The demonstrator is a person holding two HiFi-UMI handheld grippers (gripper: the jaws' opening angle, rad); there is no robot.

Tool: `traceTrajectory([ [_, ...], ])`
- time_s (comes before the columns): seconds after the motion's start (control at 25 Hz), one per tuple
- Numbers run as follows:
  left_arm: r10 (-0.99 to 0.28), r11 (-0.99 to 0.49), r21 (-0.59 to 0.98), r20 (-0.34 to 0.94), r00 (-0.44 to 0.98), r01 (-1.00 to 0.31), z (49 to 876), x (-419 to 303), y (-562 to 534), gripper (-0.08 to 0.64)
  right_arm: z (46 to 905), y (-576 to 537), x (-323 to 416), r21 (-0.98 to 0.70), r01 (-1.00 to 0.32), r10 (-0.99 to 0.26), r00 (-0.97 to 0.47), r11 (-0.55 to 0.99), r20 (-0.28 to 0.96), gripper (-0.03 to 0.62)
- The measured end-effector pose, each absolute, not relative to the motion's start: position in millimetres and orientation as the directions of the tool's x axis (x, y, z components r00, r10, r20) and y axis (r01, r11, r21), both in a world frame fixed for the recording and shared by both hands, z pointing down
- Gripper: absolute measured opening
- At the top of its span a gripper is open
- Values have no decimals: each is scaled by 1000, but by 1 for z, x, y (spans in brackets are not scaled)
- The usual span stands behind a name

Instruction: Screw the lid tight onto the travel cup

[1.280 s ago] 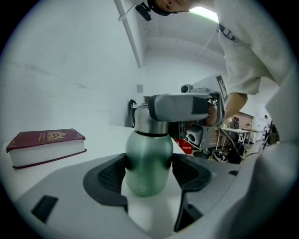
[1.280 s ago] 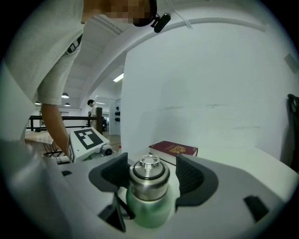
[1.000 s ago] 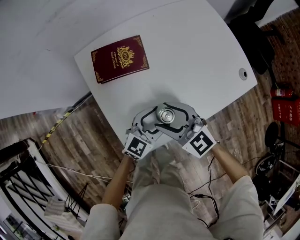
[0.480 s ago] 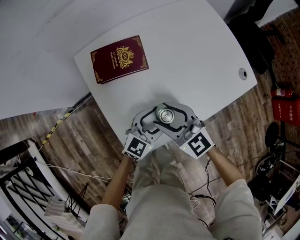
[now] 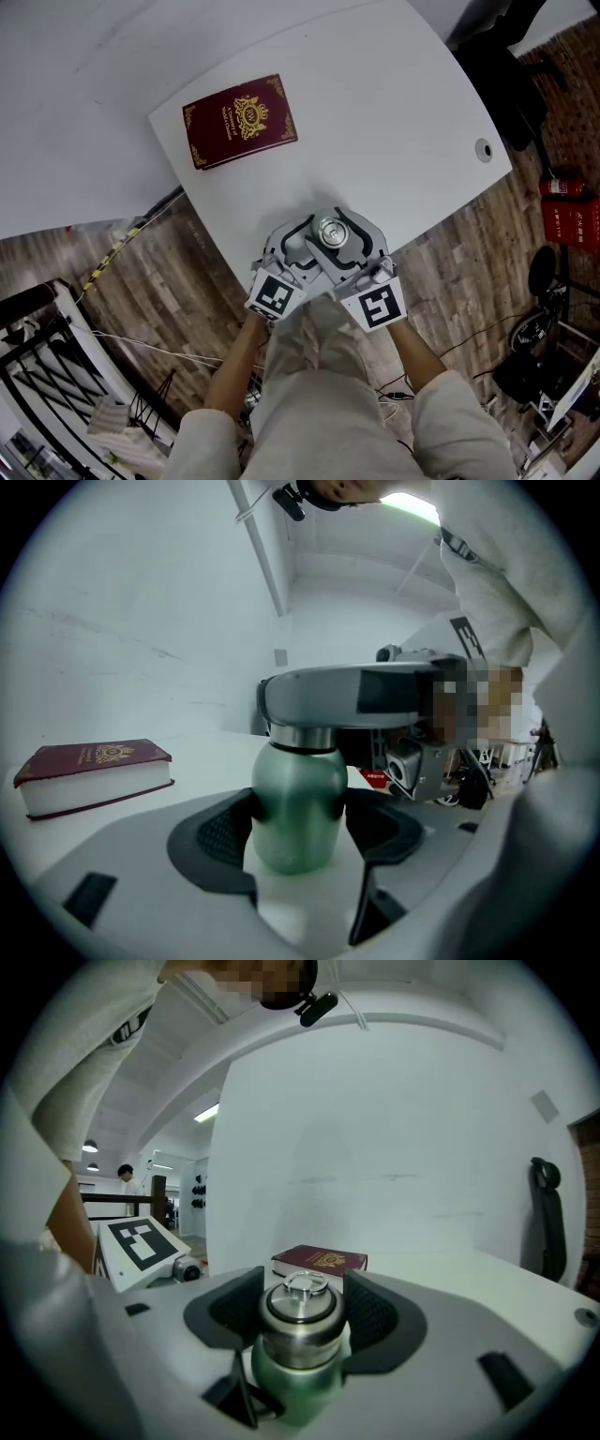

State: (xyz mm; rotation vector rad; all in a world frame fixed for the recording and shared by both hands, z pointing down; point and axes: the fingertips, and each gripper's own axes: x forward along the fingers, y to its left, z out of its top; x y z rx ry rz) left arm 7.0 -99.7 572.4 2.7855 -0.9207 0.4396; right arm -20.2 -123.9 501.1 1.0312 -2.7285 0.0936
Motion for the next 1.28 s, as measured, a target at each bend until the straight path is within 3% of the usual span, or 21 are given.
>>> traceTrajectory([
  [0.4,-556,-790,75,329,763,-608,572,7,-99,311,497,-130,-16,13,-794,-781,-595,608,191,258],
  [0.72,-556,-791,75,328,764,-608,572,7,-99,311,498,-130,-13,-9,-836,-819,-541,549,191,259],
  [0.88,-554,-791,78,328,765,-607,572,6,-99,311,502,-126,-16,-55,-785,-765,-614,617,195,258],
  [1.0,-554,-792,77,328,765,-606,573,6,-99,311,505,-120,-17,-58,-725,-704,-681,686,201,313],
  [1.28,-552,-792,83,327,767,-605,573,6,-100,311,502,-117,-21,4,-548,-534,-814,837,229,310],
])
